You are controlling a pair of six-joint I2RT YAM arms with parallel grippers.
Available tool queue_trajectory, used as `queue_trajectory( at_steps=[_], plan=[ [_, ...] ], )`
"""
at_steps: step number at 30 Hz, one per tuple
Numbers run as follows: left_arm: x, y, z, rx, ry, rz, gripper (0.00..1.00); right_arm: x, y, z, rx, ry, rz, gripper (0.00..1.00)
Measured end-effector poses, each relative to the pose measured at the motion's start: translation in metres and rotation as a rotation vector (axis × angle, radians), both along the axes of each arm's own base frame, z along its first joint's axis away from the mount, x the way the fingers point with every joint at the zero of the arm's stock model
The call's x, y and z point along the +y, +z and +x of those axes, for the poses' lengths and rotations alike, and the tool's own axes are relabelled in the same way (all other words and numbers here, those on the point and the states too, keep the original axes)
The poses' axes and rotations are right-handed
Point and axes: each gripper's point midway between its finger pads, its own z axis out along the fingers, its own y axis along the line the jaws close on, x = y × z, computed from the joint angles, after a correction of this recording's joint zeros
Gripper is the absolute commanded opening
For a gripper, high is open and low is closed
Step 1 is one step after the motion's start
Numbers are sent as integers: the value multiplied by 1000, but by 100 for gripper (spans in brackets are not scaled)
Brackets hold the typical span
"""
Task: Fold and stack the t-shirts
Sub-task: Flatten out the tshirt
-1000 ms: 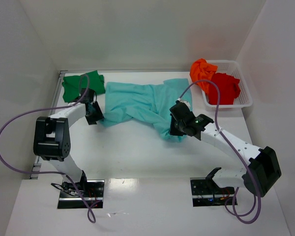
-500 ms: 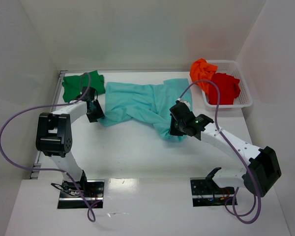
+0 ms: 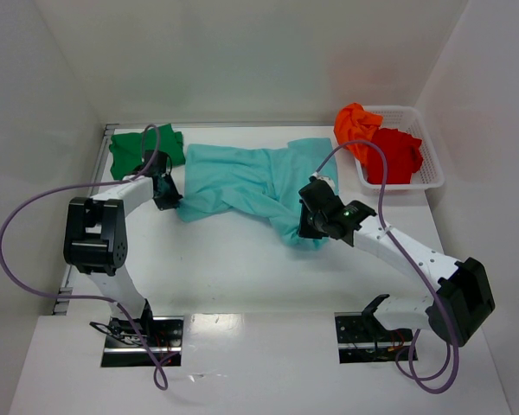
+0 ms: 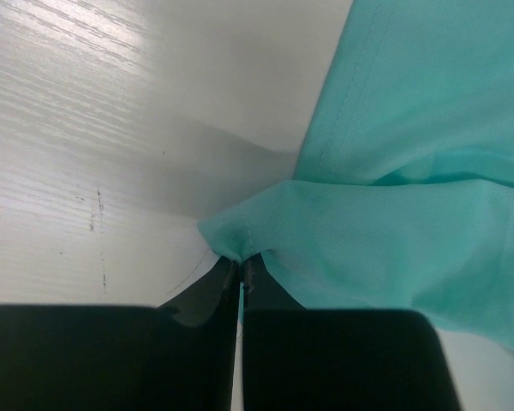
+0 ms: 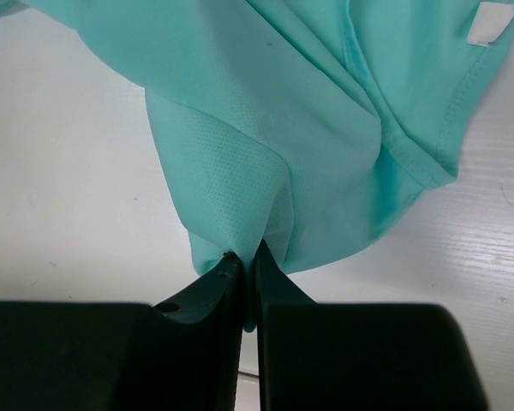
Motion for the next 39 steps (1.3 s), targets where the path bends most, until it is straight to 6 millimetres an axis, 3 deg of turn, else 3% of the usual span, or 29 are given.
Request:
queue_trajectory(
  at_steps=[4, 6, 11, 15, 17, 20, 25, 28, 35, 36, 37, 39],
  plan=[
    [-3, 10, -5, 7, -18, -11, 0, -8, 3, 9, -2, -22, 5, 5],
    [-3, 29, -7, -11, -39, -9, 0, -14, 12, 23, -21, -50, 13, 2],
    [-4, 119, 1, -203, -81, 6, 0, -23, 64, 68, -137, -103, 58, 0],
    [-6, 195, -10, -371, -121, 16, 0, -30, 110, 97, -255, -132, 99, 0],
    [-7, 210, -19, -397, -142, 22, 0, -34, 116, 103, -273, -145, 104, 0],
    [-9, 213, -36, -378, -167, 17, 0, -47, 113, 107, -269, -177, 96, 0],
    [-11, 196, -72, -278, -199, 3, 0, -70, 96, 102, -226, -226, 72, 2],
    [-15, 188, -88, -239, -215, -16, 0, -76, 85, 86, -195, -237, 77, 4],
    [-28, 182, -116, -191, -272, -81, 5, -63, 74, 36, -127, -217, 241, 5],
    [-30, 184, -118, -194, -281, -91, 24, -61, 69, 26, -109, -213, 261, 8],
    [-31, 185, -121, -195, -293, -96, 53, -60, 65, 20, -92, -211, 272, 21],
    [-35, 185, -126, -187, -311, -110, 75, -59, 58, 8, -56, -210, 292, 49]
  ],
)
